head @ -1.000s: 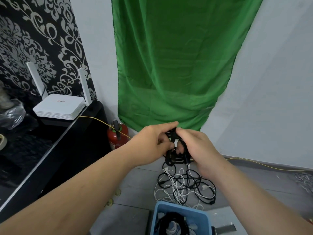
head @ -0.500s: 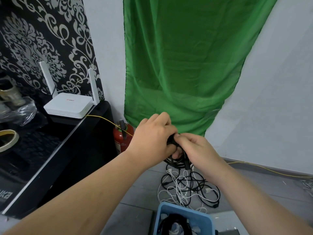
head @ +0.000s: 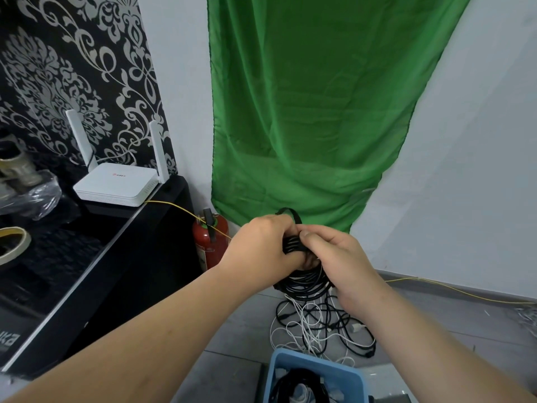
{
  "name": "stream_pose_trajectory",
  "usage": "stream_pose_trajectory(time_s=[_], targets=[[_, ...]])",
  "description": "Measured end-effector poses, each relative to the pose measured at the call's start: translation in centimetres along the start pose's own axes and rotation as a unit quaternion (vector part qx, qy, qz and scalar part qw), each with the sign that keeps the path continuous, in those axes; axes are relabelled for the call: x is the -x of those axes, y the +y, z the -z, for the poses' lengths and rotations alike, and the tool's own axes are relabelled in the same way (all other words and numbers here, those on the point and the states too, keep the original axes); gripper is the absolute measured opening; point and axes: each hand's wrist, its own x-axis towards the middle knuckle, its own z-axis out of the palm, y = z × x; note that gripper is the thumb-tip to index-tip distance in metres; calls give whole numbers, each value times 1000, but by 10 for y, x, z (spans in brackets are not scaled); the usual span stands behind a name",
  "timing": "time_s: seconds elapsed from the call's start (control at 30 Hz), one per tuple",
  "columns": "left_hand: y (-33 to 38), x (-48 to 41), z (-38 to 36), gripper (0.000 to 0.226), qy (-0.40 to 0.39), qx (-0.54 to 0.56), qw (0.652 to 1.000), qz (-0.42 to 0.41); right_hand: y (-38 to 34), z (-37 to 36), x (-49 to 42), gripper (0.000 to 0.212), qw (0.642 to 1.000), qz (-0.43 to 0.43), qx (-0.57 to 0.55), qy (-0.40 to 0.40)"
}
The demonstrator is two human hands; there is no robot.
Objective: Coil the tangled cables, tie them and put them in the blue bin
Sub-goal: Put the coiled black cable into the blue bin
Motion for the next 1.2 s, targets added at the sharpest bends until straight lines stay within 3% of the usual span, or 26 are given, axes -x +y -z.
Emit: stream_pose_trajectory(time_s=[0.1, 0.23, 0.3, 0.4, 0.5, 0.6, 0.77, 0.9, 1.0, 1.2], targets=[[1, -2, -2, 28, -1, 56, 997, 44, -1, 2, -2, 22, 1000, -7, -23, 11], [3, -2, 3, 37, -83, 143, 981, 106, 0, 2, -4, 22, 997, -28, -66, 22], [5, -3, 5, 29, -103, 243, 953, 148, -1, 5, -4, 23, 998, -7, -62, 22], [5, -6, 4, 26, -59, 361, 902, 228, -3, 5, -1, 35, 999, 24, -37, -4], [3, -6, 0, 30, -22, 312, 924, 222, -3, 1, 0, 38, 999, 20, -27, -9], [2, -6, 2, 21, -14, 306, 933, 188, -2, -4, 2, 42, 999, 19, -2, -26], [-1, -8, 7, 43, 4, 177, 979, 106, -2, -3, 1, 41, 1000, 15, 5, -18], [-2, -9, 9, 49, 33, 160, 984, 75, 1, -3, -2, 30, 1000, -21, -6, -5], [-1, -5, 8, 43, 28, 146, 988, 36, 4, -4, -1, 9, 996, -84, 11, -18], [-3, -4, 6, 40, 15, 133, 991, 7, 2, -6, 3, 5, 989, -117, -4, -89]])
